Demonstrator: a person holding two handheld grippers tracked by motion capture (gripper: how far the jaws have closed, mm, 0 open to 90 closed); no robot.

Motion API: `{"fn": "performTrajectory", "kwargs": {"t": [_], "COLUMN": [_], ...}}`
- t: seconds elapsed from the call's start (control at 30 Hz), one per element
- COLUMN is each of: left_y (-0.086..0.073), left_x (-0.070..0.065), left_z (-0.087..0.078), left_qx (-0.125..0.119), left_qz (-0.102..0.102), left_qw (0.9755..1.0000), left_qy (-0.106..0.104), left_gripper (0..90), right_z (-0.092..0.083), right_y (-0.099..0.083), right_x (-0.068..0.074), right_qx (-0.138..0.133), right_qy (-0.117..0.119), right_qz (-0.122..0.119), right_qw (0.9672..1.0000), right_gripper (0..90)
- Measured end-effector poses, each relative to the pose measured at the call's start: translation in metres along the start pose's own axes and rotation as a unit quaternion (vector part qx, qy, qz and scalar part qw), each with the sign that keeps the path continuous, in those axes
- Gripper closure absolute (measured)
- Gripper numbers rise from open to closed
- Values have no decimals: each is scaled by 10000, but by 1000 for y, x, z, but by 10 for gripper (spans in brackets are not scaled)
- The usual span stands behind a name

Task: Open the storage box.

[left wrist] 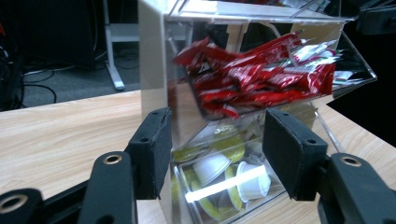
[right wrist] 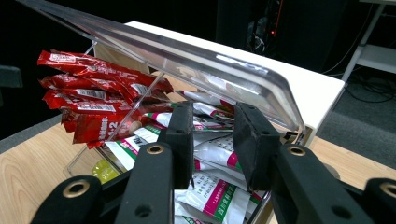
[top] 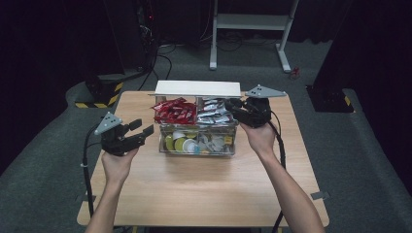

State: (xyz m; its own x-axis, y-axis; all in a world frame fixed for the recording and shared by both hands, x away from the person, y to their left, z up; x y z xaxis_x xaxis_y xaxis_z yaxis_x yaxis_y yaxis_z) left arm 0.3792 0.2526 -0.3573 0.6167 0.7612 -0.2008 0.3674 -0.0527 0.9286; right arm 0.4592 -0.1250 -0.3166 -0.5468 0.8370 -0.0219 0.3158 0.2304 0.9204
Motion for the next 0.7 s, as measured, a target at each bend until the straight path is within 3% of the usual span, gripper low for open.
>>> {"fn": "performTrajectory", "kwargs": {"t": [0.27, 0.7], "left_y": [17, 32], "left_x": [-3, 4], "left_z": [12, 34], "left_qx": [43, 120], "left_qz": [26, -261], "left_qw": [10000, 9996], "left_qy": [-13, -2], "left_gripper": [456, 484], "right_z": [0, 2], "right_y": [0, 2], "right_x": [0, -1], "right_qx": [-2, 19], "right_qy": [-16, -50], "right_qz": [-23, -4], "right_qw": [10000, 10000], "right_gripper": [685, 687]}}
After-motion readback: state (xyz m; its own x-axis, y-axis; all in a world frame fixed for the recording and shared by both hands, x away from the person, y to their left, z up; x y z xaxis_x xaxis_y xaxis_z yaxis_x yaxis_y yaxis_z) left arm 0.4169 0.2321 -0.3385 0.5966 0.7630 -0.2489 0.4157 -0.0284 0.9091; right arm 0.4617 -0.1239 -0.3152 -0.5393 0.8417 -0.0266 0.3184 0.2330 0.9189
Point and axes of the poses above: each handheld gripper's, and its own axes: z roughly forward along the jaws, y roughly out of its top, x roughly to its left, the point moved 1 cm from there along z, roughly forward along the jaws, and after that the axes turned 10 degrees about -y, right-handed, at the moved point
